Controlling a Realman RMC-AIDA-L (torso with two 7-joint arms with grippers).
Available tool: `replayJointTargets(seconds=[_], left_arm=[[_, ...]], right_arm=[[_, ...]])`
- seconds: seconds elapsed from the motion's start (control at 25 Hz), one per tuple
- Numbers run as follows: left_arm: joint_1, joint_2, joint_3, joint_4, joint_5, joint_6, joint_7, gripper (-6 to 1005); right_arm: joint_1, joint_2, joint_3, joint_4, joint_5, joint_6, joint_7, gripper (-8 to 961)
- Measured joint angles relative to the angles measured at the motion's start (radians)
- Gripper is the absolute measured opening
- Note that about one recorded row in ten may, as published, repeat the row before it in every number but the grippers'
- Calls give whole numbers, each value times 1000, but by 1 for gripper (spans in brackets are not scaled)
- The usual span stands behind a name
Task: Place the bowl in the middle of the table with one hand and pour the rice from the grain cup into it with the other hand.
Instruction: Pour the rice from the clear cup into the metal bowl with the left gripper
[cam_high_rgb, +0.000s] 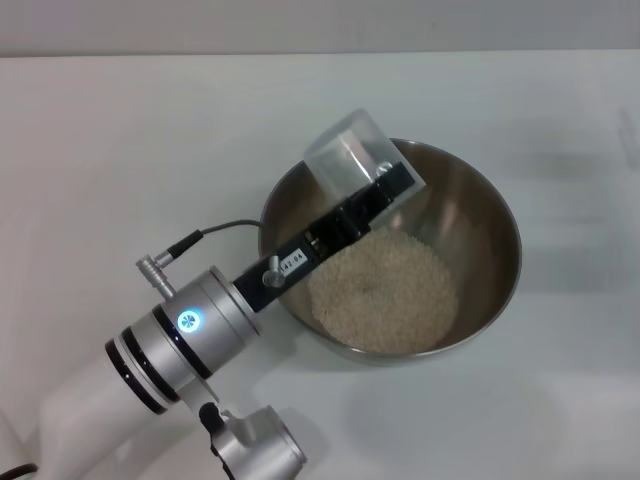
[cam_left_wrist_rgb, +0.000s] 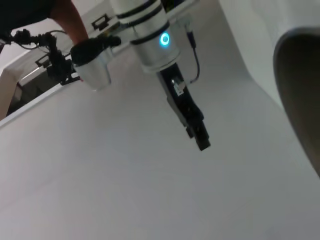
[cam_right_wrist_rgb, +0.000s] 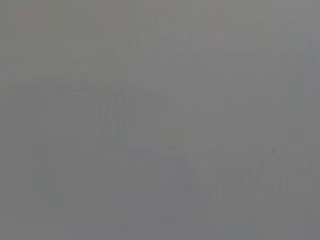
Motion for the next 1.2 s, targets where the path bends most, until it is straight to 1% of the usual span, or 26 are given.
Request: replayJointTargets(seconds=[0.16, 0.32, 0.48, 0.6, 0.76, 0.92, 1.04, 1.12, 1.2], left_arm=[[3, 0, -50, 8, -7, -4, 0, 31], [13, 0, -15, 1, -3, -18, 0, 31], [18, 0, -29, -2, -8, -30, -4, 31], [22, 0, -17, -8, -5, -53, 0, 31], [21, 1, -77, -10, -9, -49, 2, 31], [24, 0, -19, -24, -1, -49, -9, 31], [27, 0, -40, -32, -11, -47, -75, 31], [35, 0, -69, -41, -13, -40, -165, 31], [53, 0, -107, -69, -20, -29, -297, 31]], right_arm=[[-2, 0, 0, 0, 0, 0, 0, 493], [-2, 1, 0, 6, 0, 6, 0, 492], [-2, 1, 0, 12, -1, 10, 0, 492], [-2, 1, 0, 12, -1, 11, 0, 492], [-3, 1, 0, 12, -1, 11, 0, 492], [-2, 1, -1, 12, -1, 11, 0, 492], [1, 1, 0, 12, -1, 8, 0, 492], [4, 1, 0, 12, -1, 5, 0, 492], [5, 1, 0, 12, 0, 4, 0, 492]])
